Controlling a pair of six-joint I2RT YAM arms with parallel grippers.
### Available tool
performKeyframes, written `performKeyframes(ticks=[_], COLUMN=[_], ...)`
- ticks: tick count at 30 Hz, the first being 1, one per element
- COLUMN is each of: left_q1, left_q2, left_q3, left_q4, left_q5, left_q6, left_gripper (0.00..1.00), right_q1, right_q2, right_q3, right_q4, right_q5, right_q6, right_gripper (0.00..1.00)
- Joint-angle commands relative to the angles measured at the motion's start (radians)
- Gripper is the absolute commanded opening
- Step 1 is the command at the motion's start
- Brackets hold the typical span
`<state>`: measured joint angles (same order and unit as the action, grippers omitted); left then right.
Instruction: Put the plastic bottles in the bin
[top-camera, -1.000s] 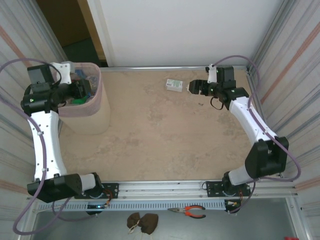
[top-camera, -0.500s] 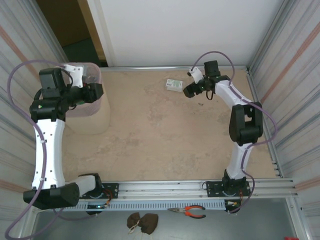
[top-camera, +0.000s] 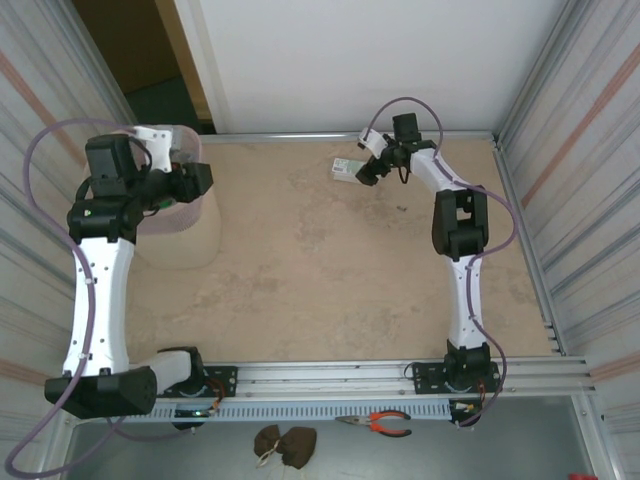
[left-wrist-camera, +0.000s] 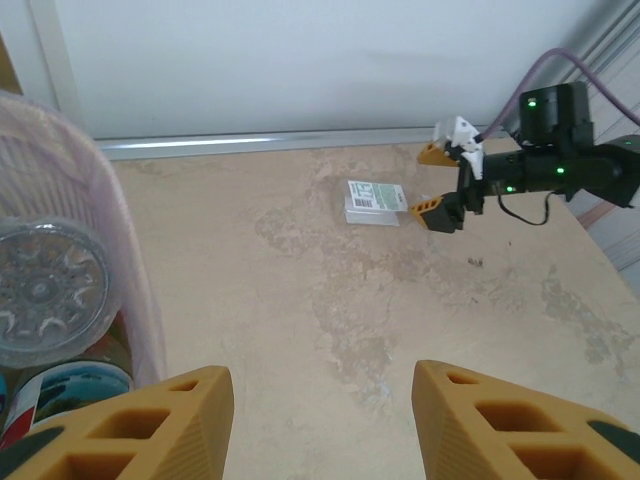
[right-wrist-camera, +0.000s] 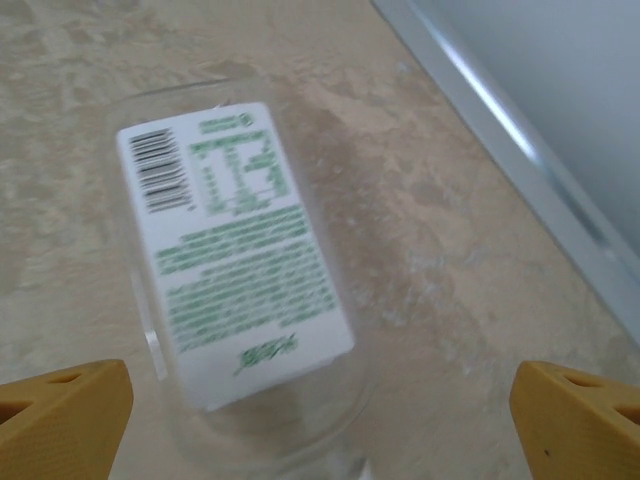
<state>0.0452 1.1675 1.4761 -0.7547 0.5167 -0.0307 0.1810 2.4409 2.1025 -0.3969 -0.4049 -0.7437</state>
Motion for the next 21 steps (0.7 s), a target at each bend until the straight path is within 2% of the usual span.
performKeyframes(ticks=[1,7,21], left_q1=[-0.019,-0.049,-0.077], left_q2=[-0.007,0.019,0.041], left_q3=[-0.011,-0.003,0.027], left_q4=[0.032,0.031,0.013], left_q5=[0.02,-0.003,-0.029], left_q6=[-0.017,-0.015,-0.006], left_gripper=[0.51,0.51,0.51], right_q1=[0.002,0.009,0.026], right_q2=[0.083,0.175,0.2], right_q3=[0.103,0.196,0.209], right_q4=[-0.045,-0.118,-0.187], right_q5=[-0.052,-0.094,-0.186], right_q6=[-0.075,-0.155,-0.201], right_gripper=[0.97,0.96,0.9])
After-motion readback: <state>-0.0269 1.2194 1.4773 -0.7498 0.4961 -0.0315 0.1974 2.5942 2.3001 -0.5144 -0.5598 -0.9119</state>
